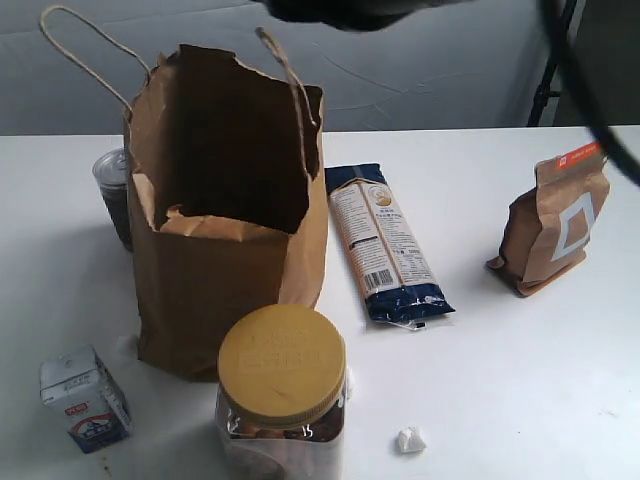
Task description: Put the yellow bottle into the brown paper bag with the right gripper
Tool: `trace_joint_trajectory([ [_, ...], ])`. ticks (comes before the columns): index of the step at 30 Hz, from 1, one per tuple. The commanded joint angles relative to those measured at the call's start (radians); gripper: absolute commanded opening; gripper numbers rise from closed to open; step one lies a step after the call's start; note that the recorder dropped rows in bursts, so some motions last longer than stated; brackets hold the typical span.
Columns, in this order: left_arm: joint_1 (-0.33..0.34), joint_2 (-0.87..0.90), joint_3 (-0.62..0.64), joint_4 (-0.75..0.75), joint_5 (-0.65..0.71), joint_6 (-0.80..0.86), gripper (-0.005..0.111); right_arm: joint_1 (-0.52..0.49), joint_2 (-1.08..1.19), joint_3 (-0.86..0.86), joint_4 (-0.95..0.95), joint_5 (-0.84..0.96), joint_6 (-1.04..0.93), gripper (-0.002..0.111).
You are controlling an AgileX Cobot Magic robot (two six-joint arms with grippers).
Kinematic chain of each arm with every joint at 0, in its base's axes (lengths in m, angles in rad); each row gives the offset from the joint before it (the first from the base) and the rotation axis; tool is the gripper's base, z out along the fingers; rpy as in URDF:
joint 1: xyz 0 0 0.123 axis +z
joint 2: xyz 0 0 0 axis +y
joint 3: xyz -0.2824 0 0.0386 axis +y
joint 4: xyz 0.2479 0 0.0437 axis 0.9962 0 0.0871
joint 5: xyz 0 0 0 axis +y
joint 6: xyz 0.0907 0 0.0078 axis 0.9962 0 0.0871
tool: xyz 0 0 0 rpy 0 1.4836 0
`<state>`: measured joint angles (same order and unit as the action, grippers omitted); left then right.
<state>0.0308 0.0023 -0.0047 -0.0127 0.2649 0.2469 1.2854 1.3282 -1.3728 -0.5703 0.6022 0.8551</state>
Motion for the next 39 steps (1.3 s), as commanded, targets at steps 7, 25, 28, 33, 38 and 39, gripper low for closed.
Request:
trace_joint_trajectory([
  [7, 0.0, -0.002, 0.005, 0.0, -0.006, -0.007, 0.0, -0.446, -0.436, 0.616, 0.291, -0.38, -0.531, 0.0],
  [25, 0.0, -0.002, 0.005, 0.0, -0.006, -0.007, 0.0, -0.711, -1.031, 1.338, 0.613, -0.797, -0.95, 0.0],
  [28, 0.0, -0.002, 0.005, 0.0, -0.006, -0.007, 0.0, -0.759, -1.12, 1.373, 0.623, -0.748, -0.955, 0.0],
  [33, 0.0, -0.002, 0.005, 0.0, -0.006, -0.007, 0.0, -0.86, -1.274, 1.373, 0.623, -0.622, -0.922, 0.0],
  [38, 0.0, -0.002, 0.005, 0.0, -0.006, -0.007, 0.0, -0.98, -1.328, 1.373, 0.614, -0.518, -0.922, 0.0],
  [39, 0.0, -0.002, 0.005, 0.0, -0.006, -0.007, 0.0, -0.988, -1.328, 1.373, 0.614, -0.5, -0.922, 0.0],
])
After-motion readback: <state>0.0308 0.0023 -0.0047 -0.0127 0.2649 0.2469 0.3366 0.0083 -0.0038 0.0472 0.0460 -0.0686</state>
